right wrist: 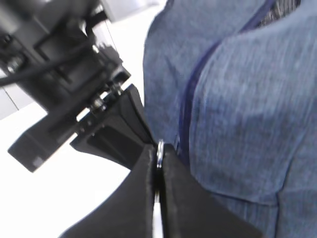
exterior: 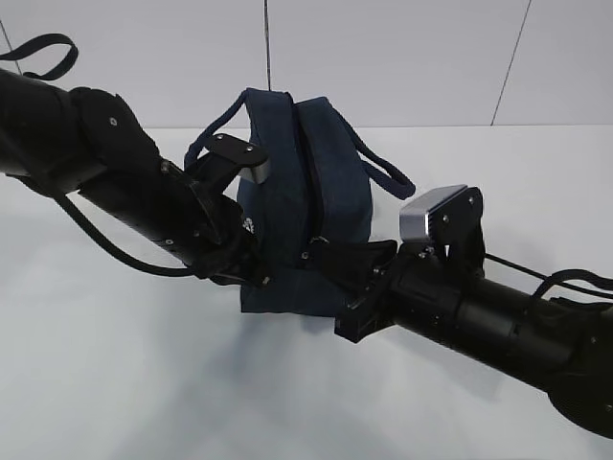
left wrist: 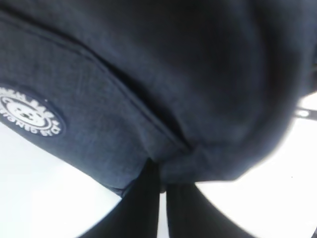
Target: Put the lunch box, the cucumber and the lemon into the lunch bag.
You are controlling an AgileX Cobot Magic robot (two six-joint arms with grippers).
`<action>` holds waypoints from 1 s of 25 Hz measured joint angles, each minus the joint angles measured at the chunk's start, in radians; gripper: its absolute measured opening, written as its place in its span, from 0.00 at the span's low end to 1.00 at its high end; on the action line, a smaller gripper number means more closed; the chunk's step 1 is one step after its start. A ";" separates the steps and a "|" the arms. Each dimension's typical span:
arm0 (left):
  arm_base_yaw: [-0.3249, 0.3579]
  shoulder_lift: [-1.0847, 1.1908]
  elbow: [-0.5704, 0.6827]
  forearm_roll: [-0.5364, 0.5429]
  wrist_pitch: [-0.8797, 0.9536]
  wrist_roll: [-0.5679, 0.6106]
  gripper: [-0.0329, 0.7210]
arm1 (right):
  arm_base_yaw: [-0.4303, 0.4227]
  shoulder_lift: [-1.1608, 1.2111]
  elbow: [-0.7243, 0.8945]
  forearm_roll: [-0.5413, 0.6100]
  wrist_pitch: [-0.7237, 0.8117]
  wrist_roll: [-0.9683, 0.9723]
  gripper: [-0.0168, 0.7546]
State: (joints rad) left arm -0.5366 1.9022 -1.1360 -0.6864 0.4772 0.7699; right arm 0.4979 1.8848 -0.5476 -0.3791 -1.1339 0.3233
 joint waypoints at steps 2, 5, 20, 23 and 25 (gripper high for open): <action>0.000 0.000 0.000 0.000 0.000 0.000 0.03 | 0.000 -0.010 0.000 0.006 0.002 0.000 0.02; 0.000 0.000 0.000 -0.005 0.000 0.000 0.03 | 0.000 -0.018 0.000 0.016 0.004 0.000 0.02; 0.000 0.000 0.000 -0.013 0.000 0.005 0.03 | 0.000 -0.066 -0.023 0.032 0.008 0.000 0.02; 0.000 0.000 0.000 -0.021 0.000 0.008 0.03 | 0.000 -0.069 -0.039 0.033 0.018 0.000 0.02; 0.000 0.000 0.000 -0.026 -0.002 0.009 0.03 | 0.000 -0.069 -0.053 0.035 0.024 0.000 0.02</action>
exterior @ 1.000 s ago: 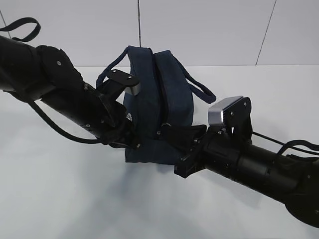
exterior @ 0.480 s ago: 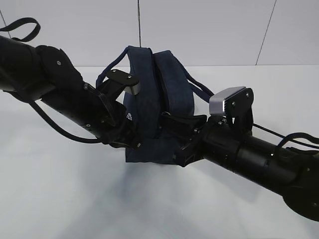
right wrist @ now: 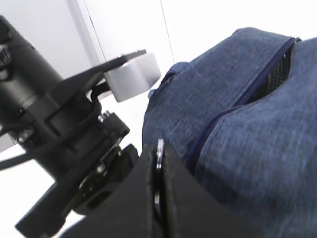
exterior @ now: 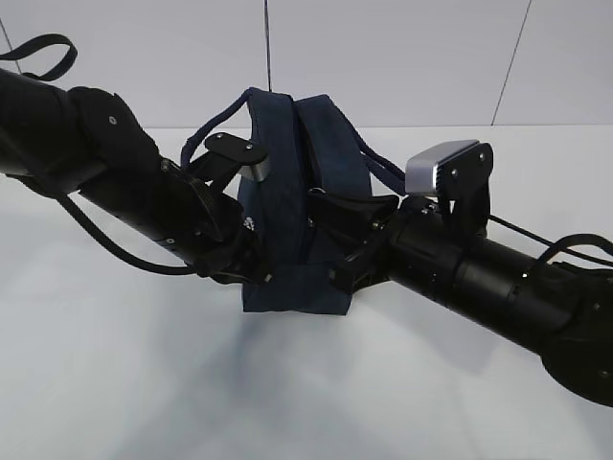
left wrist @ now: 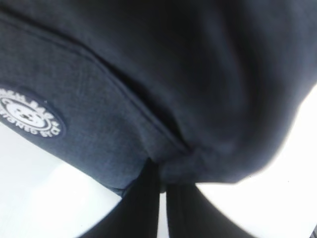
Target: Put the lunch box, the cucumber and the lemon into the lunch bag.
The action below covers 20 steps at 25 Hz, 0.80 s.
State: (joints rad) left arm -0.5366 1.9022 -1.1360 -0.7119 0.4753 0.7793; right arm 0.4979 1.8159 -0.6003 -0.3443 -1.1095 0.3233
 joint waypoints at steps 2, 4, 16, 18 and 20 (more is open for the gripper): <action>0.000 0.000 0.000 0.000 0.000 0.001 0.03 | 0.000 0.000 -0.011 0.002 0.002 0.000 0.02; 0.000 0.000 0.000 -0.001 0.000 0.002 0.03 | 0.000 0.000 -0.019 0.006 0.004 0.000 0.02; 0.000 0.000 0.000 -0.009 -0.017 0.007 0.03 | 0.000 -0.010 -0.102 0.047 0.098 -0.025 0.02; 0.000 0.000 0.000 -0.009 -0.021 0.007 0.03 | 0.000 -0.010 -0.125 0.047 0.108 -0.025 0.02; 0.000 0.000 0.000 -0.013 -0.022 0.009 0.03 | 0.000 -0.010 -0.140 0.056 0.112 -0.025 0.02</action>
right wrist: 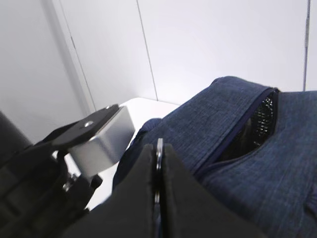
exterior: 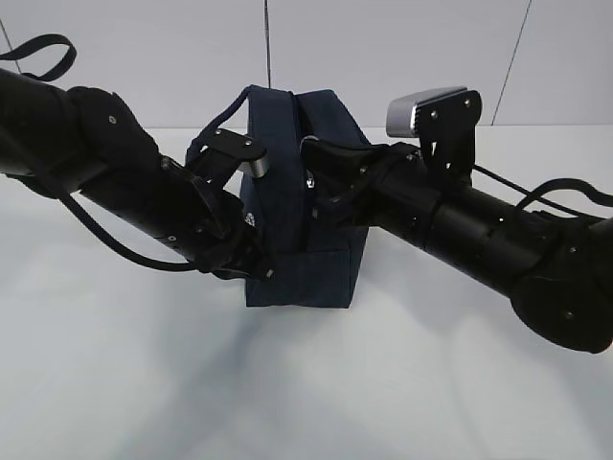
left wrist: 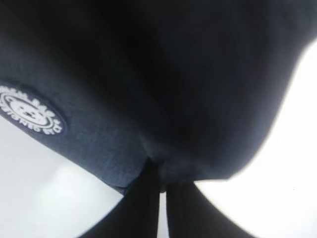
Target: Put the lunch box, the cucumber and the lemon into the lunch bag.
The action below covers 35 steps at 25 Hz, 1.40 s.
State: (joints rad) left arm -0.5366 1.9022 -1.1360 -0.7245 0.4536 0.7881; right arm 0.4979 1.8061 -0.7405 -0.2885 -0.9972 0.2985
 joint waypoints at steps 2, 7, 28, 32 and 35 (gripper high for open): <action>0.000 0.000 0.000 -0.004 -0.002 -0.001 0.03 | 0.000 0.000 -0.009 0.025 0.002 -0.001 0.02; 0.000 0.000 0.000 -0.016 -0.004 0.000 0.03 | 0.000 0.000 -0.017 0.058 0.004 -0.001 0.02; 0.000 0.000 0.000 -0.026 -0.012 0.001 0.03 | 0.000 0.000 -0.158 0.102 0.215 -0.001 0.02; 0.000 0.000 0.000 -0.026 -0.014 0.004 0.03 | 0.000 0.004 -0.198 0.103 0.283 0.017 0.02; 0.000 0.000 0.000 -0.026 -0.018 0.005 0.03 | 0.000 0.011 -0.218 0.105 0.303 0.042 0.02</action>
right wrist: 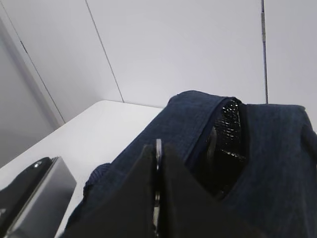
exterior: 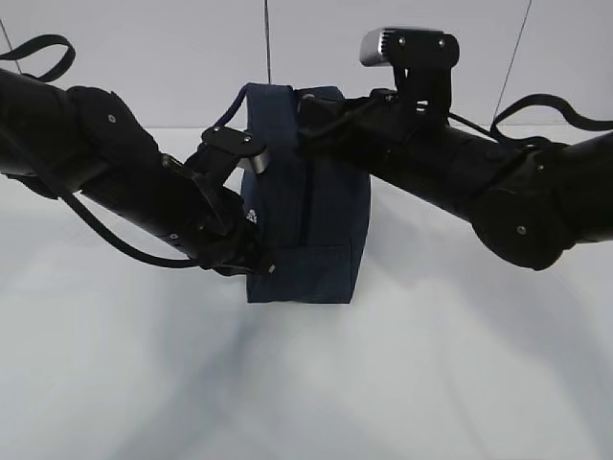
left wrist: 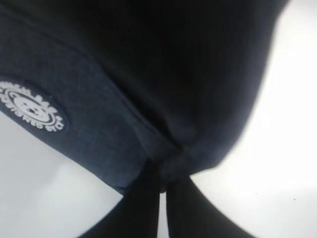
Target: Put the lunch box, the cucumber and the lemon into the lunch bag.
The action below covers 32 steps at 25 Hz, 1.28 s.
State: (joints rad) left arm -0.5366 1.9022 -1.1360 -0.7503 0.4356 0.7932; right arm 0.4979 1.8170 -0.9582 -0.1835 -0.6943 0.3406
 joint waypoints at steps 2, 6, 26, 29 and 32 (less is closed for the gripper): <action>0.000 0.000 0.000 0.000 -0.002 0.001 0.03 | 0.000 0.000 -0.015 0.000 0.016 0.005 0.02; 0.000 0.000 0.000 0.000 -0.004 0.001 0.03 | 0.000 0.011 -0.065 0.000 0.081 0.018 0.02; -0.004 0.000 0.000 0.000 -0.013 0.014 0.03 | 0.000 0.058 -0.217 0.046 0.264 0.042 0.02; -0.029 0.000 0.000 0.000 -0.027 0.018 0.03 | 0.000 0.084 -0.252 0.047 0.283 0.042 0.02; -0.042 0.000 0.000 -0.002 -0.038 0.018 0.03 | 0.000 0.093 -0.277 0.049 0.305 0.042 0.02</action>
State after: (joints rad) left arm -0.5788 1.9022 -1.1360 -0.7526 0.3975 0.8113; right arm 0.4979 1.9100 -1.2348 -0.1350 -0.3895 0.3830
